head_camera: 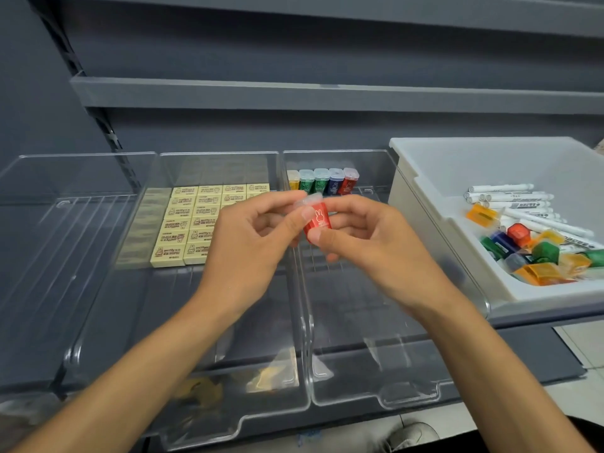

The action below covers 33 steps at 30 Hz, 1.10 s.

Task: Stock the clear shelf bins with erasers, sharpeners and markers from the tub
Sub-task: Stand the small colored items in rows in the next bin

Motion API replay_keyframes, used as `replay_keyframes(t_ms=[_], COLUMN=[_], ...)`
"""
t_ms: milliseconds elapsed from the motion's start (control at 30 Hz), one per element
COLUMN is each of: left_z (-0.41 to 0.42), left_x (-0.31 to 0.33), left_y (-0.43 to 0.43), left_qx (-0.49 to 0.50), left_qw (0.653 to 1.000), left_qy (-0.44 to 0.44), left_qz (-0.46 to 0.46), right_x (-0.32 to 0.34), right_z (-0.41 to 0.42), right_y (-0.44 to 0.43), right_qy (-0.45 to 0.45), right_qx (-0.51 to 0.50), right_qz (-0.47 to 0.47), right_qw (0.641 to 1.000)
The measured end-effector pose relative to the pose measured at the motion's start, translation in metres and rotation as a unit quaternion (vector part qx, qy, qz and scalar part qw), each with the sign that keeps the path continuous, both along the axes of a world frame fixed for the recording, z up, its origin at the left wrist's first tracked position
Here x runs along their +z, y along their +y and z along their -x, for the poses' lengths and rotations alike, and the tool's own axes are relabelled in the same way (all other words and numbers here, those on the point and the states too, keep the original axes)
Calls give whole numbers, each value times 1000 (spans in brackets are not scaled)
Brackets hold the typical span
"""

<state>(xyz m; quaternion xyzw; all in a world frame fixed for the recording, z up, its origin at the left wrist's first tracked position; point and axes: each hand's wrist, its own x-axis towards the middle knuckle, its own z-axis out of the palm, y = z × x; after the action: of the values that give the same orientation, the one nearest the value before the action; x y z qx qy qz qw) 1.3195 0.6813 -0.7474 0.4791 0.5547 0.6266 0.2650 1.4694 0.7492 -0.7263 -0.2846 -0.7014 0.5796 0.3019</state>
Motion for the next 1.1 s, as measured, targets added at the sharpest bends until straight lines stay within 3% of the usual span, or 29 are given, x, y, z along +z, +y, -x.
replay_keyframes(t_ms=[233,500,633,733,867,933,1033,1100], left_z=[-5,-3,-4,-6,-3,-2,-2,-6], left_x=[2,-1,-5,-5,-1,0,-3,-5], left_y=[3,7,8,10,18,22,29,34], left_qx=[-24,-18,-6,-4,-8,-16,-29,-35], left_qw=[998,998,999,1000,998,989,947,920], left_qy=[-38,-25,-30,-13,56,146,318,387], left_qz=[-35,-49,-36,-24,-12,11,43,56], right_x=[-5,-6,-5,-4,-1,-10,-37,-52], right_z=[4,7,5,7,9,9,14,18], right_y=[-3,-8,-6,-8,-5,8,30,39], right_qy=[9,-39,-141,-166,-182,-192,-202,-228], right_qx=[-91,-112,-173,-193,-217,-273,-334,-342], right_qz=[-83,-132,-205,-234,-231,-182,-92,-72], right_qw=[992,984,953,938,931,925,916,909])
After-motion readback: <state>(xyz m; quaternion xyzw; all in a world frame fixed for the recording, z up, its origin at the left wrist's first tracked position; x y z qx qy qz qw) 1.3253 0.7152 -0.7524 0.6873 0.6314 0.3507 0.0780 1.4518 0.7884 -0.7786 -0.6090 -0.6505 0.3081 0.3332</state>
